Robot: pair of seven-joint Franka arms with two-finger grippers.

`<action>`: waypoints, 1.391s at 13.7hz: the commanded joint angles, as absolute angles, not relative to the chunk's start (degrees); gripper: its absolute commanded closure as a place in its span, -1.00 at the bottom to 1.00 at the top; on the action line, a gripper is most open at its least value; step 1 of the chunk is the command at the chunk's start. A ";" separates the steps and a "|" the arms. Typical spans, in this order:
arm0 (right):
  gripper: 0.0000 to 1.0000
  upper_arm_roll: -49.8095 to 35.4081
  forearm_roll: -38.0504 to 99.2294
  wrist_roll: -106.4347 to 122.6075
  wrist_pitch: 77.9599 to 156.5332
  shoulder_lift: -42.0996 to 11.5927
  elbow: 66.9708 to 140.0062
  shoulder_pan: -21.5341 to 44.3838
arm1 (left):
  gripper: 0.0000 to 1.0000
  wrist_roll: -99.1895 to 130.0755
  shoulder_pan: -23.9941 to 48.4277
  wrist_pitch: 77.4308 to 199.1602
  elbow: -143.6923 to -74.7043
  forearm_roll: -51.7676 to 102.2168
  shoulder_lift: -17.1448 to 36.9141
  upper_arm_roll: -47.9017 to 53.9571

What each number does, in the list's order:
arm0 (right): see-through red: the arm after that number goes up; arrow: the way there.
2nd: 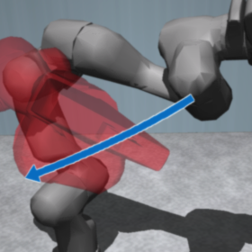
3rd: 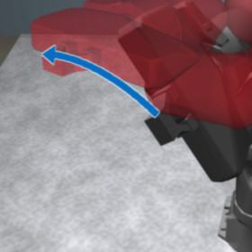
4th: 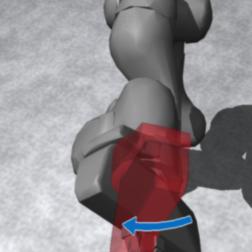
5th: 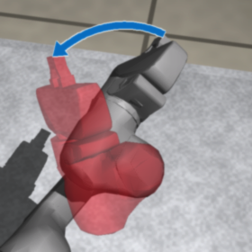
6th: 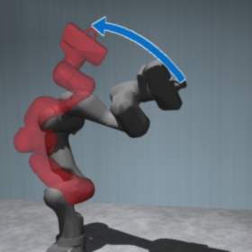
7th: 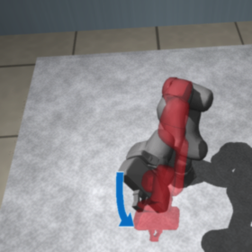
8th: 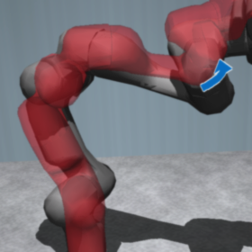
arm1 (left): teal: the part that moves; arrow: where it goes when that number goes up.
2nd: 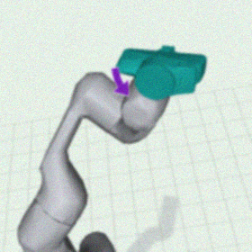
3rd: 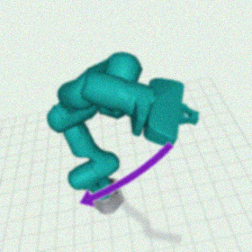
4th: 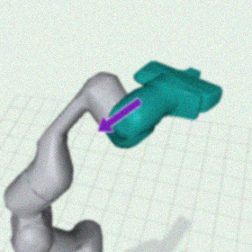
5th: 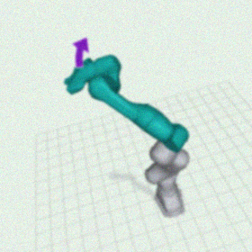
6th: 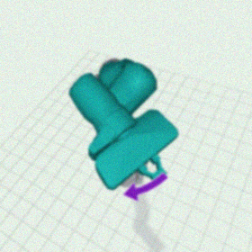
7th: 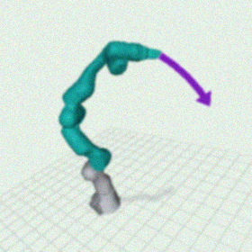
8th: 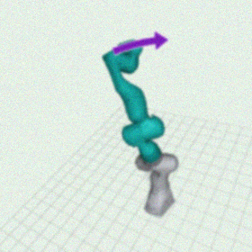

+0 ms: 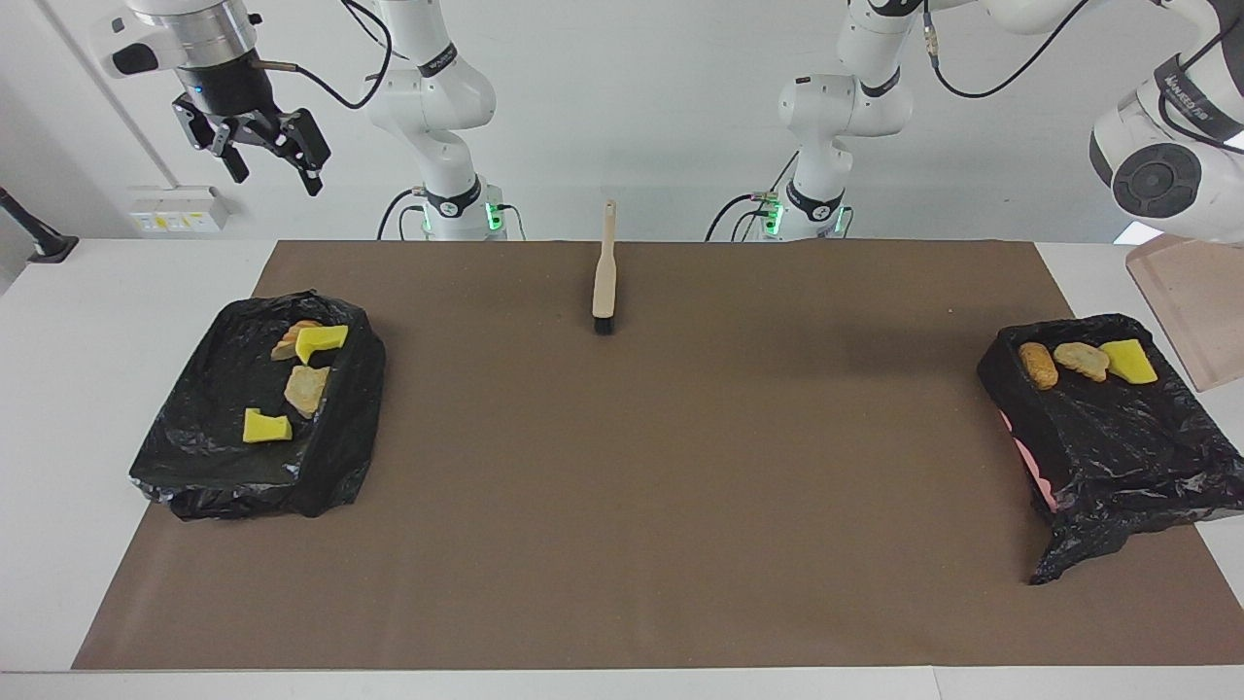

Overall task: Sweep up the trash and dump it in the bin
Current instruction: 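Bring the empty dustpan back toward the table center with the left gripper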

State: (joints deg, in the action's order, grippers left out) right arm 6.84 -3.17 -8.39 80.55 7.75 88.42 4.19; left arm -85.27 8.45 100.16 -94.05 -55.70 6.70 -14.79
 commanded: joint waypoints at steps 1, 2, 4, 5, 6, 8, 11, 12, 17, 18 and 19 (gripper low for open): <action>-1.00 7.38 -2.29 -7.12 80.16 8.61 89.30 4.57 | 1.00 -79.75 7.82 96.52 -93.69 -45.22 6.42 -10.56; -1.00 7.30 -1.68 -7.03 79.81 8.79 89.56 4.57 | 1.00 -74.41 7.82 94.24 -93.69 -40.48 6.42 -8.89; -1.00 7.03 -1.67 -7.03 78.75 9.14 89.91 4.66 | 1.00 -62.81 7.74 91.77 -93.69 -33.87 6.59 -4.24; -1.00 6.94 -1.67 -6.94 79.01 9.14 90.09 4.66 | 1.00 -56.84 7.82 91.24 -93.87 -30.01 6.85 -2.83; -1.00 7.03 -1.76 -6.42 79.10 9.05 90.09 4.57 | 1.00 -51.47 7.74 90.88 -93.95 -27.62 6.94 -1.16; -1.00 7.12 -1.76 -2.13 79.28 9.05 90.09 3.96 | 1.00 -38.48 7.65 90.62 -94.04 -21.31 7.12 1.22; -1.00 7.21 -1.85 -1.93 79.19 9.05 90.09 3.78 | 1.00 -24.65 7.56 90.52 -94.30 -18.12 8.25 5.96; -1.00 7.21 -1.85 -2.02 79.19 9.05 90.09 3.78 | 1.00 -18.52 7.56 91.05 -94.05 -16.37 9.65 7.80; -1.00 7.12 -1.85 -2.02 78.75 9.05 90.09 3.87 | 1.00 9.79 7.56 97.02 -92.82 -8.88 17.47 20.45; -1.00 7.38 -1.85 -2.02 78.66 9.05 90.00 3.78 | 1.00 14.72 7.56 99.47 -91.59 -8.88 19.58 23.78; -1.00 7.56 -1.85 -2.02 78.66 9.05 90.09 3.78 | 1.00 17.64 7.56 101.06 -89.84 -8.62 21.60 25.82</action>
State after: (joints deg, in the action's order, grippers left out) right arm 7.42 -2.74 -3.83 79.49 7.82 88.77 4.64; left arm 11.65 8.25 98.92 -93.87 -9.63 17.73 22.07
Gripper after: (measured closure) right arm 0.000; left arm 0.678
